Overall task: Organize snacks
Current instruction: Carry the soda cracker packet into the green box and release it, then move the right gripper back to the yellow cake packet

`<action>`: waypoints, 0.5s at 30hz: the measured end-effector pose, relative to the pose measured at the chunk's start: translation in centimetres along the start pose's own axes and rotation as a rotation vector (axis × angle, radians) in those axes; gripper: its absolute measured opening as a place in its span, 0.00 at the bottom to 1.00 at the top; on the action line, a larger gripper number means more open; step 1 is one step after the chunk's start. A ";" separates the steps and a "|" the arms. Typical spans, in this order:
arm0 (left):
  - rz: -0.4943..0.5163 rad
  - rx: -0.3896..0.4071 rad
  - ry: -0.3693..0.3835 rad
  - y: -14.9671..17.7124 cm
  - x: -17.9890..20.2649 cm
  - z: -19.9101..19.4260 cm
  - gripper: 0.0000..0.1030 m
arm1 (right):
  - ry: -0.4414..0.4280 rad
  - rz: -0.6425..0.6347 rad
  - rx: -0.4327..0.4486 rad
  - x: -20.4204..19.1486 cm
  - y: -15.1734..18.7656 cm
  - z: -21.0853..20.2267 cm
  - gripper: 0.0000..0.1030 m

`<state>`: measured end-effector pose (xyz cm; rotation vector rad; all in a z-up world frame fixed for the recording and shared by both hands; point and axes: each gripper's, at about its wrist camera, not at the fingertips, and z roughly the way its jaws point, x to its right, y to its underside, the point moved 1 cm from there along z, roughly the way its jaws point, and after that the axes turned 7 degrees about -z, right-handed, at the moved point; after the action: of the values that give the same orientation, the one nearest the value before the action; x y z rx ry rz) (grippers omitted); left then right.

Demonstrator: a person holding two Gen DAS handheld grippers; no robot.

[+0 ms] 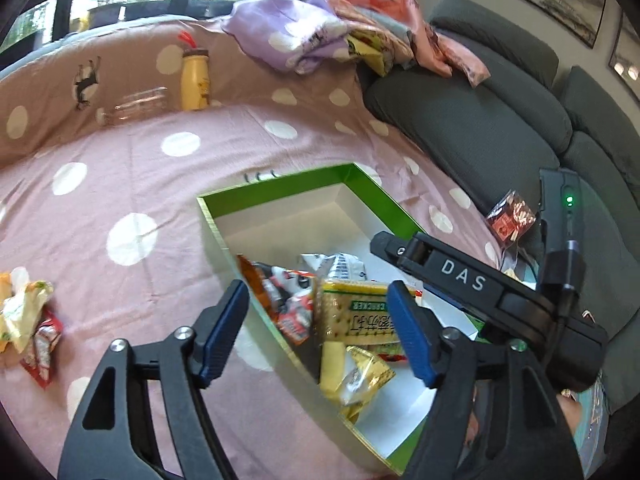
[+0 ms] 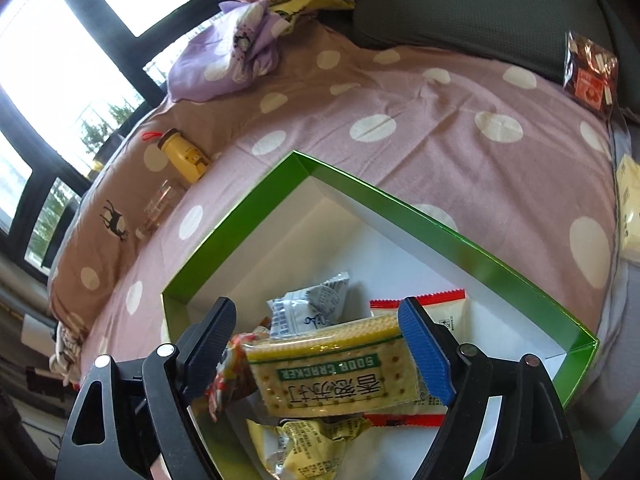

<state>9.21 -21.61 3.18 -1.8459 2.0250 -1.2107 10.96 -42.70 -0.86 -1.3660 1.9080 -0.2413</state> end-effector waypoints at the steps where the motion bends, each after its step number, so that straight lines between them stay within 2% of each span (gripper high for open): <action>1: -0.009 0.015 -0.008 0.1 -0.5 -0.8 0.77 | 0.002 -0.012 0.010 -0.4 0.0 -0.2 0.83; 4: -0.030 0.062 -0.053 0.6 -2.4 -3.3 0.88 | -0.011 -0.066 0.035 -1.9 0.2 -0.5 0.89; 10: -0.115 0.129 -0.134 1.9 -6.8 -7.6 0.89 | -0.018 -0.188 0.069 -5.7 1.0 -1.2 0.90; 13: -0.163 0.153 -0.169 2.6 -9.3 -9.6 0.97 | -0.043 -0.250 0.083 -7.9 1.7 -1.6 0.90; 15: -0.195 0.171 -0.206 3.2 -10.9 -10.9 0.98 | -0.066 -0.290 0.085 -9.2 2.3 -1.7 0.90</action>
<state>2.82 -7.26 4.09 -2.0254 1.6160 -1.1438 9.40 -34.16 3.39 -1.5702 1.6240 -0.4095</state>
